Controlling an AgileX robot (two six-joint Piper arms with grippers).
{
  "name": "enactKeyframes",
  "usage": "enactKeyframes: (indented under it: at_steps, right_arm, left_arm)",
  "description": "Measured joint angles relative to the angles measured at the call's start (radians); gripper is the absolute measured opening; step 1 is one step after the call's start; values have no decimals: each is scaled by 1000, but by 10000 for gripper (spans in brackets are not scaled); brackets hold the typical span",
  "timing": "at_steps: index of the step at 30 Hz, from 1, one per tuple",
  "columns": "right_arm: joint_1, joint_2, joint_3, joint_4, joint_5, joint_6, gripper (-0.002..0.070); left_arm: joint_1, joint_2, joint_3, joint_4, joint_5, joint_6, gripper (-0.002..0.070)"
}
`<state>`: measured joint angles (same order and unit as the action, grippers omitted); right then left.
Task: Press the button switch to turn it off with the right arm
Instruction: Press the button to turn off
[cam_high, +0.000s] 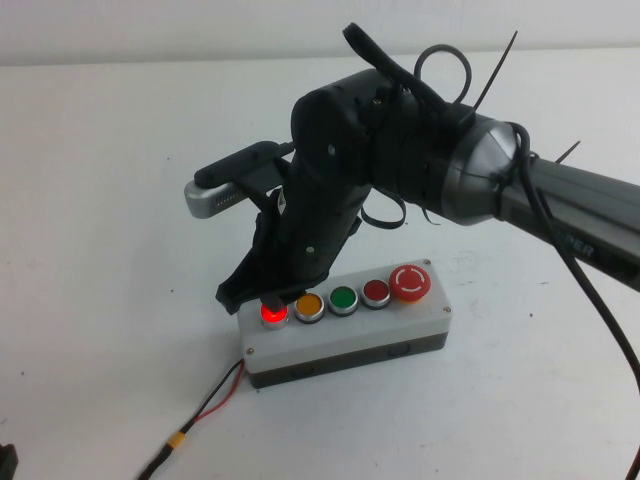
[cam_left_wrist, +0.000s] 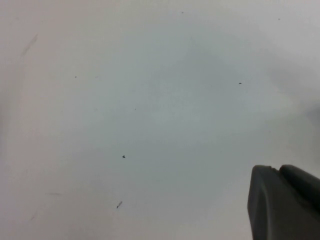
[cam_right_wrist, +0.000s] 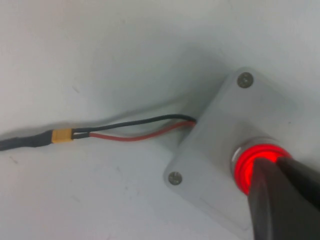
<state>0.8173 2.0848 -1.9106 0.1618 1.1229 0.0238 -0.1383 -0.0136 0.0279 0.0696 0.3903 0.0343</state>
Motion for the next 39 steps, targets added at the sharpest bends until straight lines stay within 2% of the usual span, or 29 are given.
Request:
enactKeyframes:
  at_steps: [8,39]
  right_arm:
    - [0,7,-9,-56,-12,0,-16]
    - [0,20,-21,-37,14,-16,-16]
  left_arm:
    - [0,0,0,0,0,0,-2]
    - [0,0,0,0,0,0,-2]
